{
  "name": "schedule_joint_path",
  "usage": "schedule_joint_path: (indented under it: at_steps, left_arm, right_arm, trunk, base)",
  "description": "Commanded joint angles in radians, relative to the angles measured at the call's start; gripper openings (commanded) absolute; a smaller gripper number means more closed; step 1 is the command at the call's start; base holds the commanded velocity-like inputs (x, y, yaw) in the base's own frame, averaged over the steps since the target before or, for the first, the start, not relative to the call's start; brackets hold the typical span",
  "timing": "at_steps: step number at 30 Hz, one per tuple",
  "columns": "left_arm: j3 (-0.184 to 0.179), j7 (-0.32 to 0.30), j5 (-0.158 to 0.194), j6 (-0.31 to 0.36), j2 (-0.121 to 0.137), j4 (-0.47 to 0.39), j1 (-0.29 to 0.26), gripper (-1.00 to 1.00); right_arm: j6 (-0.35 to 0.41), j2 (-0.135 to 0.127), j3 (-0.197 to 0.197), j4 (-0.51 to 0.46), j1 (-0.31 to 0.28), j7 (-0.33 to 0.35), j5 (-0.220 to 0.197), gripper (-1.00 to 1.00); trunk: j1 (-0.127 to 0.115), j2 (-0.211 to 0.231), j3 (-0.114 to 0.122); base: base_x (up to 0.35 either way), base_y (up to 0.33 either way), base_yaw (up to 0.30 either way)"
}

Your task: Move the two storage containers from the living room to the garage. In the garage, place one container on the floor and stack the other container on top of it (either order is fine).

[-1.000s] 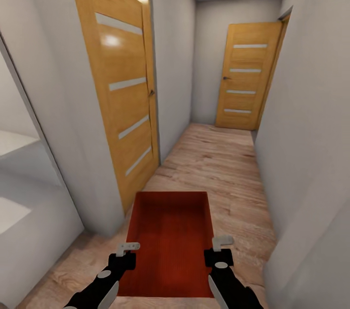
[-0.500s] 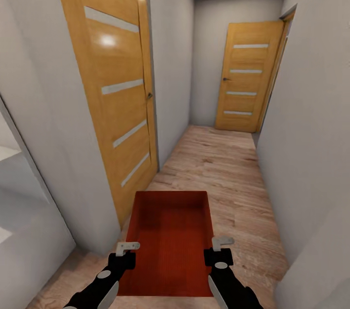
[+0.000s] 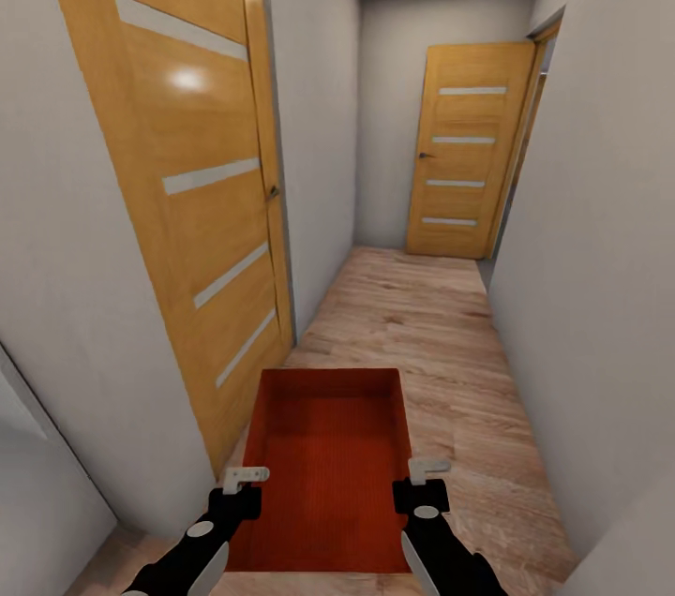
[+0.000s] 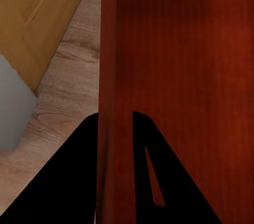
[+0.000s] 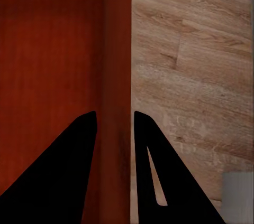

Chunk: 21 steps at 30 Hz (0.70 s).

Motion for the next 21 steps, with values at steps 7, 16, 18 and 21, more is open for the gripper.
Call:
schedule_joint_path:
  at_steps: [7,16,18,21]
  left_arm:
    - [0.003,0.015,0.011,0.010,0.009,0.004,-0.001,-1.00]
    - [0.003,0.015,0.011,0.010,0.009,0.004,-0.001,-1.00]
    - [0.003,0.015,0.011,0.010,0.009,0.004,-0.001,-1.00]
    - [0.003,0.015,0.011,0.010,0.009,0.004,-0.001,-1.00]
  right_arm:
    - [0.011,-0.014,0.008,-0.005,-0.001,-0.013,0.033,-1.00]
    - [0.011,-0.014,0.008,-0.005,-0.001,-0.012,0.033,-1.00]
    - [0.011,-0.014,0.008,-0.005,-0.001,-0.012,0.033,-1.00]
    - [0.011,-0.013,0.008,-0.005,-0.001,-0.012,0.033,-1.00]
  trunk:
    - [0.001,-0.001,0.001]
    - [0.001,-0.001,0.001]
    - [0.001,-0.001,0.001]
    - [0.001,-0.001,0.001]
  base:
    - [0.343,0.065,-0.152]
    - [0.343,0.045,-0.109]
    - [0.343,0.007,-0.252]
    - [0.343,0.003,-0.271]
